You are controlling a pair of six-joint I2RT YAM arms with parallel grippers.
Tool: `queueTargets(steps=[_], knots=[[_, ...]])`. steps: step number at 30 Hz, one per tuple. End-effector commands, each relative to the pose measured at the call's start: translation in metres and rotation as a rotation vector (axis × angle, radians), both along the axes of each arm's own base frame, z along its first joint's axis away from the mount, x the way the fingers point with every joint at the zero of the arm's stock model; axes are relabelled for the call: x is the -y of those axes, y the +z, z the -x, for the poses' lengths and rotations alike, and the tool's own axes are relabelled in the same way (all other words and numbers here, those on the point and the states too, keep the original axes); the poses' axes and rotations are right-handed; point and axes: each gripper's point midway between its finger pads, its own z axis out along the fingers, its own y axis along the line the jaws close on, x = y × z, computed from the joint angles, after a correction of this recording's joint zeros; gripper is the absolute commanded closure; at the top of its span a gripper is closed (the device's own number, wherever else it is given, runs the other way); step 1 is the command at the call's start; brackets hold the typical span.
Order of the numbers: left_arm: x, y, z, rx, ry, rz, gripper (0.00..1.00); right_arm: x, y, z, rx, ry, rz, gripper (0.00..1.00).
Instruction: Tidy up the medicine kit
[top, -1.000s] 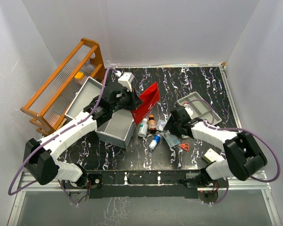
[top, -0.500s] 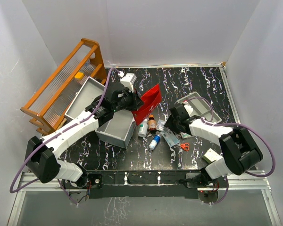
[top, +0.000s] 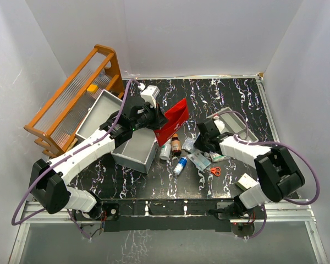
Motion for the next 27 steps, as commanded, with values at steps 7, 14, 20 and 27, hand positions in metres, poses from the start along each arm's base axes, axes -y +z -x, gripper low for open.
queueTargets(steps=[7,14,20,27], knots=[[0.002,0.016,-0.003,0.019,0.013,0.038,1.0,0.021,0.051,-0.008,0.163,-0.1,-0.001,1.0],[0.01,0.003,-0.015,-0.011,0.041,0.047,1.0,0.042,0.113,0.002,0.347,-0.176,-0.053,1.0],[0.02,-0.001,-0.024,0.003,0.033,0.065,1.0,0.029,0.19,0.009,0.547,-0.011,-0.127,1.0],[0.037,0.007,-0.023,0.05,-0.047,0.141,1.0,-0.004,0.277,0.009,0.752,0.133,-0.313,1.0]])
